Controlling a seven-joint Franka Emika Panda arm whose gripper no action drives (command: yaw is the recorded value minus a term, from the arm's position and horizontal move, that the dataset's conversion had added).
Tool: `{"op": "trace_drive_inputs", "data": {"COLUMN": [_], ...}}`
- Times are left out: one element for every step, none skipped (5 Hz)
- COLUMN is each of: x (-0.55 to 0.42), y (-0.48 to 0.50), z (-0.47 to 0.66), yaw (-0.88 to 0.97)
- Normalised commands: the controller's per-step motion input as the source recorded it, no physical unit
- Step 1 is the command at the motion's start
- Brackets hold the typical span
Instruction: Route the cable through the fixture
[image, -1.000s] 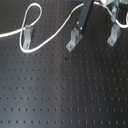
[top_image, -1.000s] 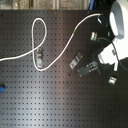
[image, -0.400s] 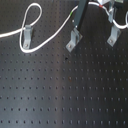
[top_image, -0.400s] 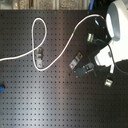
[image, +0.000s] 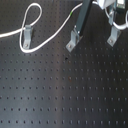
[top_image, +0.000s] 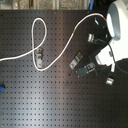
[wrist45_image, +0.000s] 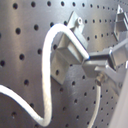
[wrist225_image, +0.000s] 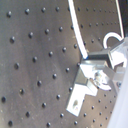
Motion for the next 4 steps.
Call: {"op": "trace_drive_inputs", "data": {"x": [0.003,-0.002,-0.074,0.171], "y": [0.008,0.004,-0.01,0.106], "z": [0.62,0.01,0.06,0.0], "yaw": [-0.05,0.0,0.0,0.0]}}
